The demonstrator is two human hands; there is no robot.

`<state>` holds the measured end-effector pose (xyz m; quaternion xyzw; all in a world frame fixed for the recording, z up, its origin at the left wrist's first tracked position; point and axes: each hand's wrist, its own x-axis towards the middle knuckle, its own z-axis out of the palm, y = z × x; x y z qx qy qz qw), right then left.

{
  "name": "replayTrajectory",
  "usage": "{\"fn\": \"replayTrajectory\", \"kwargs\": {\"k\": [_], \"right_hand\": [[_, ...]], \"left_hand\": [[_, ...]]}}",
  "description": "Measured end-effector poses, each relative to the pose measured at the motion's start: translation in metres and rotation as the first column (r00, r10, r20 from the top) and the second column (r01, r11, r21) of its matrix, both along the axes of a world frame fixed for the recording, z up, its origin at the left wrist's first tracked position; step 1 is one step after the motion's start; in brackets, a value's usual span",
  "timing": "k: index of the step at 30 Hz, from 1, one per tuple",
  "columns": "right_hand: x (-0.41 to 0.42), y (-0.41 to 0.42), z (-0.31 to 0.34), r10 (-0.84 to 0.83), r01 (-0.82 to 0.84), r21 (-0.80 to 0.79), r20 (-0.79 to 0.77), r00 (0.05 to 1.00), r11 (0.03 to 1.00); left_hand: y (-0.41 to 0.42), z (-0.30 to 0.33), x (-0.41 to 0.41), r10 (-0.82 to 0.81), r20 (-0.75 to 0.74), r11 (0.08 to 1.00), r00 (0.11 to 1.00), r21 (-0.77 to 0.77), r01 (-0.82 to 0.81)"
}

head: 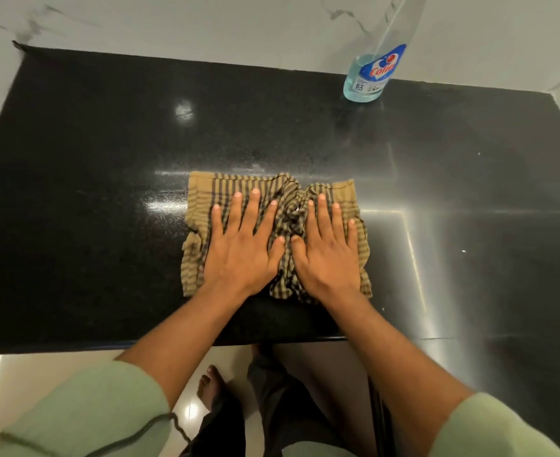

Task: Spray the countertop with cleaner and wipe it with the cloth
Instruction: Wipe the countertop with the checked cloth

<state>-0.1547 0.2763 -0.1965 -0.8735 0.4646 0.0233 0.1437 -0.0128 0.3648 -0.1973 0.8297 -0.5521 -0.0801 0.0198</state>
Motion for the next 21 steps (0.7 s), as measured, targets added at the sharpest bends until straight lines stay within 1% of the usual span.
{"fn": "replayTrajectory", "kwargs": {"k": [2, 6, 11, 14, 16, 19, 21], "right_hand": [[0.016, -0.018, 0.000, -0.005, 0.005, -0.011, 0.010, 1.000, 1.000], [0.058, -0.058, 0.004, 0.006, -0.006, 0.001, 0.020, 1.000, 1.000], [0.073, -0.071, 0.005, 0.051, -0.051, -0.007, -0.029, 0.998, 0.999], [0.065, -0.055, 0.006, 0.125, -0.125, 0.003, -0.022, 0.992, 0.992], [0.055, -0.032, 0.007, 0.192, -0.192, 0.013, -0.002, 0.981, 0.981], [0.027, 0.008, 0.007, 0.260, -0.259, 0.022, -0.002, 0.966, 0.965], [0.006, 0.023, 0.006, 0.293, -0.292, 0.026, -0.022, 0.956, 0.956]], "left_hand": [[-0.021, -0.001, 0.016, 0.014, -0.002, 1.000, 1.000, -0.002, -0.014], [-0.054, 0.002, 0.043, 0.101, -0.011, 0.995, 0.995, -0.003, -0.101], [-0.058, 0.006, 0.052, 0.108, -0.037, 0.994, 0.993, 0.024, -0.107], [-0.037, 0.010, 0.046, 0.118, -0.061, 0.993, 0.991, 0.035, -0.116], [-0.010, 0.011, 0.035, 0.118, -0.069, 0.993, 0.991, 0.034, -0.115], [0.040, 0.010, 0.015, 0.071, -0.065, 0.997, 0.995, 0.043, -0.068], [0.058, 0.007, 0.004, 0.038, -0.052, 0.997, 0.998, 0.071, -0.035]]}}
